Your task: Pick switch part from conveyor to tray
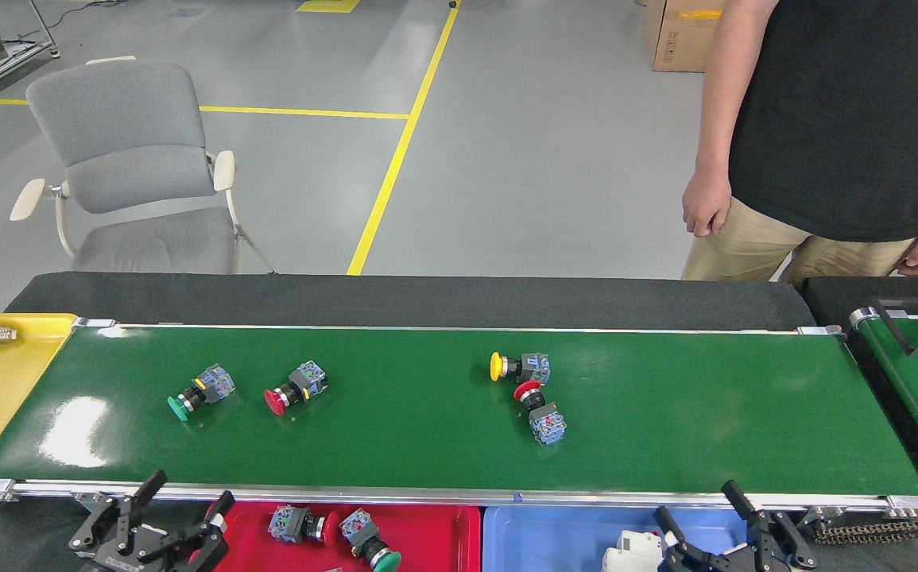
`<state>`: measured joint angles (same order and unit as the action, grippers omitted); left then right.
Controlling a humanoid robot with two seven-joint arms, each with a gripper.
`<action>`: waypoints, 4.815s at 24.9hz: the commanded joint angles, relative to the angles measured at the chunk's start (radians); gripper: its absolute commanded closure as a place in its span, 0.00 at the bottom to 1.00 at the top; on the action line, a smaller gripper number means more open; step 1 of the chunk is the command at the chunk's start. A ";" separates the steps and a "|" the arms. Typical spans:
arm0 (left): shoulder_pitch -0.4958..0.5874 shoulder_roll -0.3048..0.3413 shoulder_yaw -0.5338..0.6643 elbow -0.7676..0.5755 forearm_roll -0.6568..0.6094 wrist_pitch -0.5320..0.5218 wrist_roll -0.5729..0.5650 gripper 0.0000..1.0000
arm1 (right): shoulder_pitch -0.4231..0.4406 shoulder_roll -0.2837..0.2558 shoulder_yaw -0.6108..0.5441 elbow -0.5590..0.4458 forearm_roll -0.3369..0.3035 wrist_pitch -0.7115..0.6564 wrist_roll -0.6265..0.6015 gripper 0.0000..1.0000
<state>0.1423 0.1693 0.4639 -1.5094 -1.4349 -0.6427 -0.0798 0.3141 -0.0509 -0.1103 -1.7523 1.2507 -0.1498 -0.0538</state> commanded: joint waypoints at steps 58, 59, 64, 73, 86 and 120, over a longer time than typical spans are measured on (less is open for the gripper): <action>0.223 0.026 -0.209 -0.152 0.071 -0.143 0.410 0.00 | -0.086 -0.021 -0.052 0.010 -0.005 -0.065 0.034 0.00; 0.220 0.021 -0.198 -0.153 0.071 -0.039 0.397 0.00 | -0.086 -0.023 -0.052 0.010 -0.005 -0.066 0.034 0.00; 0.206 0.036 -0.111 -0.071 0.074 0.225 0.353 0.00 | -0.086 -0.023 -0.052 0.005 -0.005 -0.066 0.035 0.00; 0.040 0.081 -0.042 0.072 0.073 0.258 0.273 0.00 | -0.116 -0.021 -0.052 0.002 -0.005 -0.065 0.037 0.00; -0.248 0.280 -0.063 0.549 0.073 0.302 0.253 0.00 | -0.162 -0.030 -0.046 0.008 -0.005 -0.089 0.094 0.00; 0.040 0.107 -0.183 -0.034 0.077 -0.015 0.233 0.74 | -0.124 -0.020 -0.089 0.010 -0.008 -0.094 0.092 0.00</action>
<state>0.1551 0.2846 0.2781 -1.4677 -1.3570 -0.5754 0.1619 0.1870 -0.0728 -0.1944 -1.7244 1.2465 -0.2482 0.0431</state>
